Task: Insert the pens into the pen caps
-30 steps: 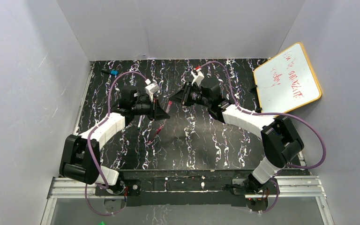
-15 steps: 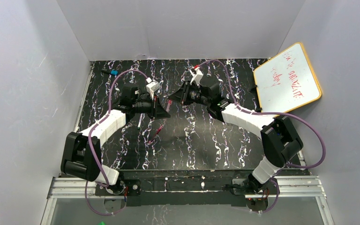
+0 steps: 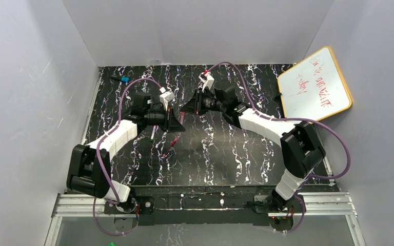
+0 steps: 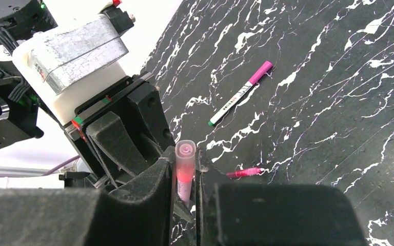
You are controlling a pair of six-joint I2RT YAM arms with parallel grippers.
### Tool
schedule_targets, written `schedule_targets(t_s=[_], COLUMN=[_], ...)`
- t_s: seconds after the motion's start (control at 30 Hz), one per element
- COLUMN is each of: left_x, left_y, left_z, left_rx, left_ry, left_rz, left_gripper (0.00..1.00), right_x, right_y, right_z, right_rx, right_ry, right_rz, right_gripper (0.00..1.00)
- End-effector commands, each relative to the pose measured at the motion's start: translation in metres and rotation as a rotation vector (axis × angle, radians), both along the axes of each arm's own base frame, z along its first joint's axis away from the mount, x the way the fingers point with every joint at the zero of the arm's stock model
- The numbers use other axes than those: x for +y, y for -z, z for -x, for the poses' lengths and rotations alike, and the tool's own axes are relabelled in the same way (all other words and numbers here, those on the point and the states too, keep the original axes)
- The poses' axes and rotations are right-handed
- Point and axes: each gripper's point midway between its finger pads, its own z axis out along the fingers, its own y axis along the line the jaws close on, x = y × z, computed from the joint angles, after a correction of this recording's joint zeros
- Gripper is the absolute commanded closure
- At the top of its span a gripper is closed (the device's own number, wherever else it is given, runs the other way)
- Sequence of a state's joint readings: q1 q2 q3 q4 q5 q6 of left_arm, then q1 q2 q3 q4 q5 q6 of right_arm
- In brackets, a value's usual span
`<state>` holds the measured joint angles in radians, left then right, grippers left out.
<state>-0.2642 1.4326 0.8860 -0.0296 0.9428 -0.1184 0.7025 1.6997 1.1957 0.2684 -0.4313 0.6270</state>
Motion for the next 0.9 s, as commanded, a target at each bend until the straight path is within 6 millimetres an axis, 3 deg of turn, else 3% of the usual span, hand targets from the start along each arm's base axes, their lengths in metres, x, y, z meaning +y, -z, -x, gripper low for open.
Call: schedule_targets(t_s=[0.0, 0.43, 0.87], left_x=[-0.003, 0.007, 0.028], left_y=[-0.076, -0.079, -0.1], left_z=[-0.04, -0.052, -0.084], left_rx=[-0.334, -0.362, -0.455], left_ry=[-0.015, -0.08, -0.226], left_rz=[0.085, 0.062, 0.03], left_gripper=[1.0, 1.0, 1.0], right_x=[0.0, -0.01, -0.016], right_y=[0.053, 0.062, 0.067], right_z=[0.097, 0.117, 0.126], right_rx=[0.25, 0.313, 0.345], right_ry=[-0.33, -0.412, -0.439], right_rz=[0.137, 0.182, 0.196], right_gripper=[0.99, 0.99, 0.99])
